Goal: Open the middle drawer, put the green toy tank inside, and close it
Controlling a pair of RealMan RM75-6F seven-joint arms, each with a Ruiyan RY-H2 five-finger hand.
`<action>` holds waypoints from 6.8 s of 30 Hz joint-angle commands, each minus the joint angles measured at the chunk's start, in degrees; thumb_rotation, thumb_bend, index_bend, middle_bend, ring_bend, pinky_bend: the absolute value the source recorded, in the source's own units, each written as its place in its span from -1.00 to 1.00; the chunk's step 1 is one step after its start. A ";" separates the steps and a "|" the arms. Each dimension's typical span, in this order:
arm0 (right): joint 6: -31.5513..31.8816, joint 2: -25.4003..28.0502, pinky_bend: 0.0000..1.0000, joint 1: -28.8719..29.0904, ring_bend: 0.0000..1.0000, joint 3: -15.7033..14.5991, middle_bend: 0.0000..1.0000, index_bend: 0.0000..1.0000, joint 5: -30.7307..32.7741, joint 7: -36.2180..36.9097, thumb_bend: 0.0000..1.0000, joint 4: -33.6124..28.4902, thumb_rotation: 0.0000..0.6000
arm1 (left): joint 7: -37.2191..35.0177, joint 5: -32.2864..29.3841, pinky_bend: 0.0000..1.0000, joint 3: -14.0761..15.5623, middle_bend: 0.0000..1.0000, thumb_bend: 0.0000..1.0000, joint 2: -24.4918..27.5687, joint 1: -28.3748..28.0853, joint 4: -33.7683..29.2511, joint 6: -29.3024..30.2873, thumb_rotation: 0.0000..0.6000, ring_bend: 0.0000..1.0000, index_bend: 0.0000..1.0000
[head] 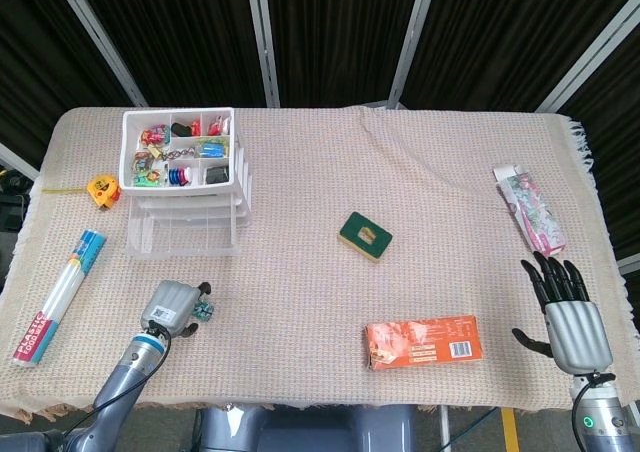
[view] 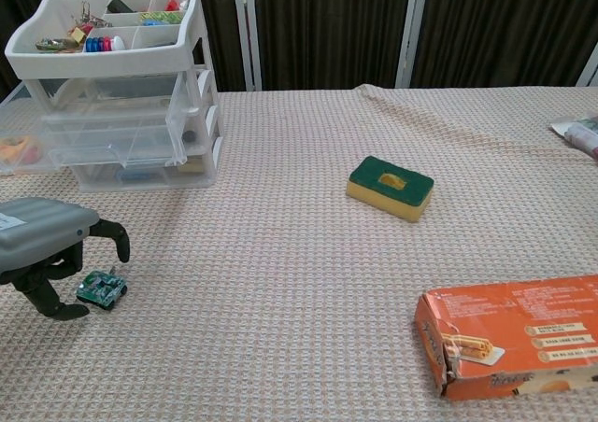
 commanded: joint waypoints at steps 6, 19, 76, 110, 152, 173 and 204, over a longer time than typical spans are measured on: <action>0.11 0.01 -1.00 -0.03 -1.00 0.01 -1.00 -0.83 -0.06 0.14 -0.98 0.08 1.00 | 1.74 -1.29 0.61 0.61 1.00 -0.50 -1.11 -1.22 0.39 0.74 1.00 0.95 -0.16; 0.19 0.01 -1.00 -0.01 -1.00 -0.02 -1.00 -0.83 -0.23 0.16 -0.98 0.21 1.00 | 3.37 -3.23 0.61 2.34 1.00 -0.03 -0.09 -2.34 -1.13 2.00 1.00 0.95 0.10; -0.03 -0.04 -1.00 0.09 -1.00 -0.05 -1.00 -0.83 -0.16 -0.04 -0.98 0.23 1.00 | -0.58 -14.09 0.61 -11.63 1.00 0.00 25.68 -15.84 -14.22 0.97 1.00 0.94 0.19; 0.32 -0.05 -1.00 -0.01 -1.00 -0.08 -1.00 -0.83 -0.42 0.44 -0.98 0.36 1.00 | -3.70 -4.00 0.24 -5.13 0.49 -0.35 22.95 -15.23 -14.44 8.32 1.00 0.48 -0.46; 0.50 -0.38 -1.00 -0.07 -1.00 0.23 -1.00 -0.83 0.00 -0.16 -0.98 0.36 1.00 | 10.00 52.61 -0.86 16.40 -1.00 1.00 21.29 -2.80 10.93 4.76 1.00 -1.00 -0.71; 0.53 -0.35 -1.00 -0.06 -1.00 0.19 -1.00 -0.83 -0.15 -0.01 -0.98 0.40 1.00 | 14.81 44.83 -0.86 9.15 -1.00 1.00 18.15 -3.16 12.41 -2.42 1.00 -1.00 -0.71; 0.50 -0.23 -1.00 -0.09 -1.00 0.11 -1.00 -0.83 -0.19 0.24 -0.98 0.28 1.00 | 17.19 33.22 -0.86 1.18 -1.00 1.00 13.93 -5.33 16.90 -5.95 1.00 -1.00 -0.72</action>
